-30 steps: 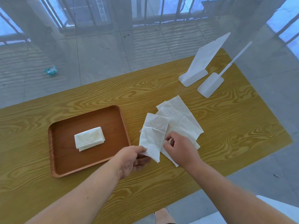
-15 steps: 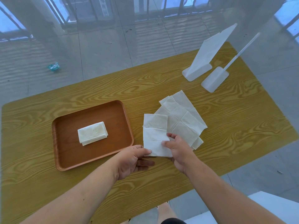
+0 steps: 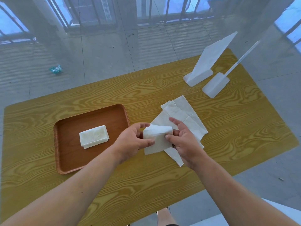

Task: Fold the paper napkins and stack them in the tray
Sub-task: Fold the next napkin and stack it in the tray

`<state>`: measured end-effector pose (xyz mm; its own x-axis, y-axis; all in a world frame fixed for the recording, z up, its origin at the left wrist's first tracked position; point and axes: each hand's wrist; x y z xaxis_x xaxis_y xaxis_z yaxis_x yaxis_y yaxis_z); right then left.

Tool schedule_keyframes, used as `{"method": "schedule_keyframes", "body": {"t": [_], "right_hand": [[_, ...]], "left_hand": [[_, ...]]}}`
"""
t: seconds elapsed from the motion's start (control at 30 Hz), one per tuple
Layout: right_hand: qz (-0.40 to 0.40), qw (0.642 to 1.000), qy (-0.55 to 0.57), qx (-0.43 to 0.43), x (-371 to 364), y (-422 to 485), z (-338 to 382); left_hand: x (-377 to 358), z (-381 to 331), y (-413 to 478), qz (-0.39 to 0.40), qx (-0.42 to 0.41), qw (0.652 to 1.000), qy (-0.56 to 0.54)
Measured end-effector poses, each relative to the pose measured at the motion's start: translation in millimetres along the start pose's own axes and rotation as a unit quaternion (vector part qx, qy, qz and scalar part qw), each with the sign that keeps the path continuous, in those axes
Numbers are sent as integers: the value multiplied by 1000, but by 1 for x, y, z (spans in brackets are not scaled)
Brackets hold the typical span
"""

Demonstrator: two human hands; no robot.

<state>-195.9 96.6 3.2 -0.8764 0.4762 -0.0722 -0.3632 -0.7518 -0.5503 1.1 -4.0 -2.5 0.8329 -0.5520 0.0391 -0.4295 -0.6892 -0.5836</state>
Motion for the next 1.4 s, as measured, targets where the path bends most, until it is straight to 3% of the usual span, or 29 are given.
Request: {"method": "schedule_keyframes", "body": {"t": [0.2, 0.43, 0.5, 0.57, 0.63, 0.73, 0.8, 0.93, 1.03, 1.17, 1.4], "right_hand": [[20, 999, -14, 45, 3, 8, 25], [-30, 981, -154, 112, 3, 10, 34], [-34, 971, -197, 128, 4, 12, 36], [-27, 973, -199, 112, 5, 15, 39], [18, 990, -133, 53, 5, 18, 43], [111, 993, -13, -22, 0, 20, 43], [104, 994, 21, -39, -6, 21, 41], [56, 996, 46, -60, -16, 21, 38], [32, 996, 19, -84, -20, 20, 33], [39, 992, -7, -122, -21, 18, 27], [71, 992, 31, -101, -20, 19, 22]], "left_hand": [[8, -29, 8, -56, -95, 988, 112], [12, -37, 9, -118, -199, 947, 224], [15, -40, 8, -95, -168, 966, 174], [19, -46, 5, -29, -94, 994, 56], [21, -48, 4, 12, -52, 998, -15], [19, -48, 6, 1, -13, 994, -107], [16, -45, 8, -4, 19, 988, -153], [14, -32, 7, 23, 55, 992, -107], [14, -22, 7, -15, 54, 996, -69], [16, -14, 9, -40, 71, 994, -67], [20, -12, 9, -25, 76, 988, -135]]}}
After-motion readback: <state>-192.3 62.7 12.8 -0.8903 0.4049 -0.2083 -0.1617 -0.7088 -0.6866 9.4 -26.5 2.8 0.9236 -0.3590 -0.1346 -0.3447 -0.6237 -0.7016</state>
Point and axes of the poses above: each hand's wrist, its own y-axis towards the middle knuckle, its own x-axis out of the back of the hand, z = x × y, and after that the axes turned 8 degrees about -z, right-handed
